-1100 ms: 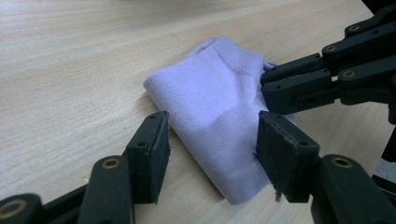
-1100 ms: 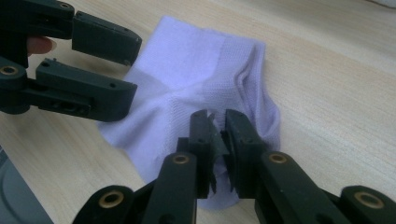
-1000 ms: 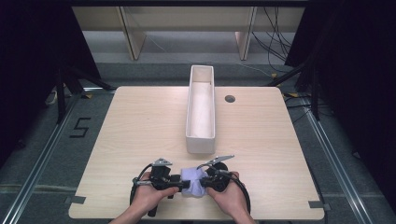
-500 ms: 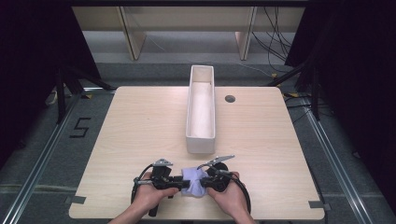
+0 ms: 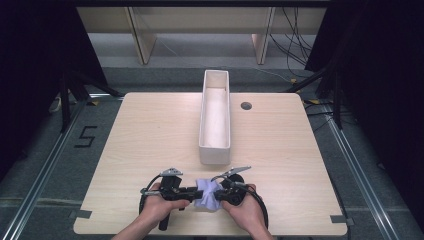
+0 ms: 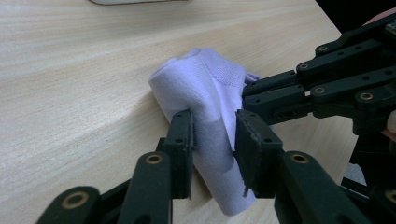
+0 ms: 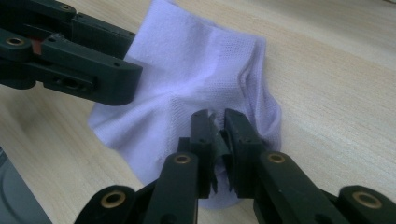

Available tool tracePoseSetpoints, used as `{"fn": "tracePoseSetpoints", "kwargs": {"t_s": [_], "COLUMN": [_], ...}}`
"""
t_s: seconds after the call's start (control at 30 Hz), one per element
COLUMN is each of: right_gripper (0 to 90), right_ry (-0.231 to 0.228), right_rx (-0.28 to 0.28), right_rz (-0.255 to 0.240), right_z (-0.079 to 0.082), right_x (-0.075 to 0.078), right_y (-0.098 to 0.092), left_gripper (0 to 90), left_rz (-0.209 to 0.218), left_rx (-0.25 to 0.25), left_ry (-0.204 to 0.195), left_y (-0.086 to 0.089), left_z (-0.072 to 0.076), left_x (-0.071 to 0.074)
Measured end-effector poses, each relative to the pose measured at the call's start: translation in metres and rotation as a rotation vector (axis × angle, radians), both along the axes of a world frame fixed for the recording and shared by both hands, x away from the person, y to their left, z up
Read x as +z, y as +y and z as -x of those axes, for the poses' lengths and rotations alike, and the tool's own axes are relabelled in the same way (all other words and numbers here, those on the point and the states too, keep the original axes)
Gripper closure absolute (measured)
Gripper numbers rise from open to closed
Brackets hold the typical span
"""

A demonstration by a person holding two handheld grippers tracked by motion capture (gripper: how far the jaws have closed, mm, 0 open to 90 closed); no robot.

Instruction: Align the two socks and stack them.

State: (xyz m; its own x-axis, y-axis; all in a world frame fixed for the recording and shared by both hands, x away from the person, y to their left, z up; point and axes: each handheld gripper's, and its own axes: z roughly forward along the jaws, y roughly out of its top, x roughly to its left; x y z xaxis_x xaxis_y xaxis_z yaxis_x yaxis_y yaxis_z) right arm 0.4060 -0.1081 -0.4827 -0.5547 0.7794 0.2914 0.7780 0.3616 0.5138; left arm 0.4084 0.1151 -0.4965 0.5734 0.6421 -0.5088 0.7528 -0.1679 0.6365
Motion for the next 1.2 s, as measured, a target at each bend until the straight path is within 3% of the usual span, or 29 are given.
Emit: {"fn": "tracePoseSetpoints", "kwargs": {"t_s": [0.17,0.27,0.6,0.67,0.87,0.93,1.07,1.1,1.2], "right_gripper": [82.1,82.0,79.8,75.9,67.3,65.2,62.8,62.2,61.0], "right_ry": [-0.019,-0.017,-0.019,-0.010,-0.071,-0.065,-0.085,-0.086,-0.096], "right_rx": [-0.002,-0.004,0.004,-0.004,-0.014,-0.027,-0.041,-0.066,-0.069], "right_rz": [0.011,0.009,0.008,0.003,-0.006,-0.009,-0.018,-0.008,-0.009], "right_z": [0.000,0.000,0.000,0.001,0.001,0.000,-0.002,-0.002,-0.003], "right_x": [0.000,0.000,0.000,0.002,0.010,0.015,0.025,0.027,0.030], "right_y": [0.000,0.000,0.000,0.002,-0.005,-0.011,-0.021,-0.024,-0.030], "left_gripper": [75.0,79.9,83.7,83.7,83.6,83.6,83.7,83.7,83.7], "left_rz": [0.031,0.023,0.024,0.015,-0.036,-0.048,-0.104,-0.100,-0.112], "left_rx": [-0.005,0.000,-0.033,-0.038,-0.092,-0.114,-0.151,-0.166,-0.182], "left_ry": [0.006,0.000,-0.004,-0.018,-0.099,-0.114,-0.163,-0.170,-0.180], "left_y": [-0.001,-0.001,-0.001,-0.001,-0.001,-0.001,-0.001,-0.001,-0.002], "left_z": [-0.001,-0.002,-0.006,-0.006,-0.009,-0.010,-0.011,-0.012,-0.013], "left_x": [0.001,0.002,0.004,0.006,0.012,0.013,0.020,0.021,0.023]}}
